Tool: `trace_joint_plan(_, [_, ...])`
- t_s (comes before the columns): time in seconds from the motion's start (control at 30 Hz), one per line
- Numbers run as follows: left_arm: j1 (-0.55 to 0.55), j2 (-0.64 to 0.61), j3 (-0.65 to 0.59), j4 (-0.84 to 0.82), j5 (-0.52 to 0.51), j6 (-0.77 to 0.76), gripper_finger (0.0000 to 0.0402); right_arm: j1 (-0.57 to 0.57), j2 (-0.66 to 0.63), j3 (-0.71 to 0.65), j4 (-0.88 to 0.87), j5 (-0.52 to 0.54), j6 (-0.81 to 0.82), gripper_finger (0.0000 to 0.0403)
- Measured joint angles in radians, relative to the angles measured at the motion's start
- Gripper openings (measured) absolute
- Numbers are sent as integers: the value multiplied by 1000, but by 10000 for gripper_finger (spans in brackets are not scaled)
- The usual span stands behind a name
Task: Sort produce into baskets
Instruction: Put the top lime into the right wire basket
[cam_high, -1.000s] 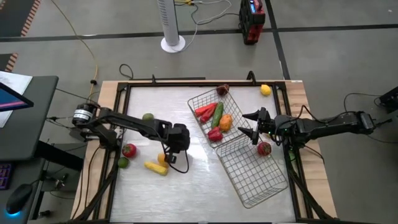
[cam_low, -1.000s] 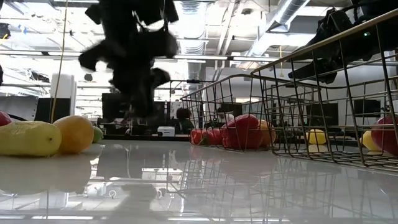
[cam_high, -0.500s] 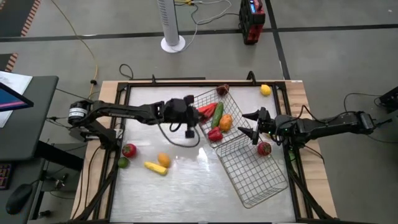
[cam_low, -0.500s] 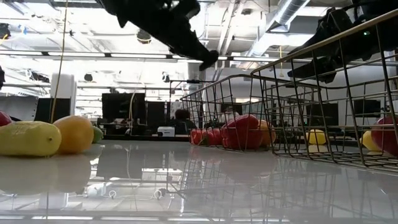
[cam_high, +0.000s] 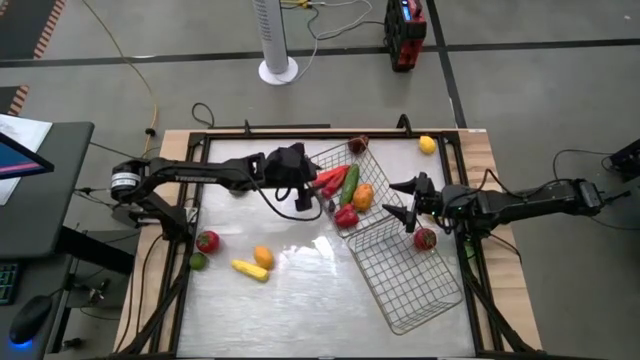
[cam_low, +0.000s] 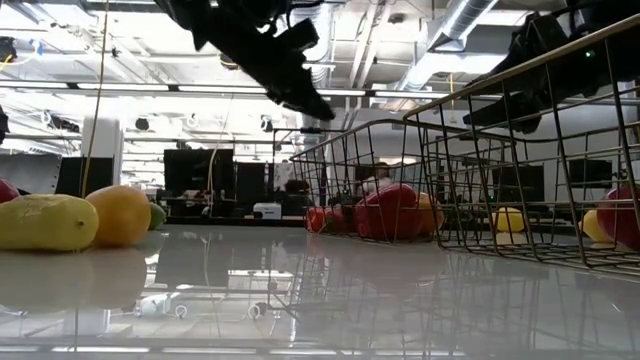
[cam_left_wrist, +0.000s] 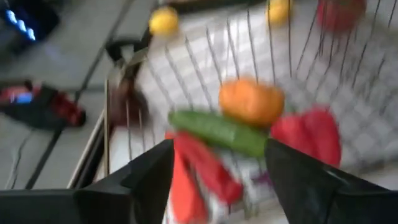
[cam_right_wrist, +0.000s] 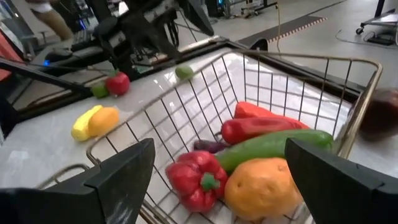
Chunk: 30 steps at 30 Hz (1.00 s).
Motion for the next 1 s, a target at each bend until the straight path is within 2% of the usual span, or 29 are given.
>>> trace_joint_plan(0.17, [17,-73,30,-273,-51,-100,255,0,0,0,-24,1,0,385])
trace_joint_plan(0.33, [27,-161,24,-508,-149,-231,256,0,0,0,-21,1,0,385])
trace_joint_plan(0.5, [43,-158,22,-729,-246,-363,256,0,0,0,-15,2,0,385])
trace_joint_plan(0.6, [75,-121,22,-814,-237,-425,256,0,0,0,-9,2,0,385])
trace_joint_plan(0.77, [127,-54,21,-911,-233,-438,256,0,0,0,-7,-3,1,385])
trace_joint_plan(0.9, [161,-3,21,-958,-229,-419,256,1,0,0,-10,-19,1,385])
trace_joint_plan(1.0, [182,12,-12,-930,-199,-385,256,8,0,0,-15,-21,2,385])
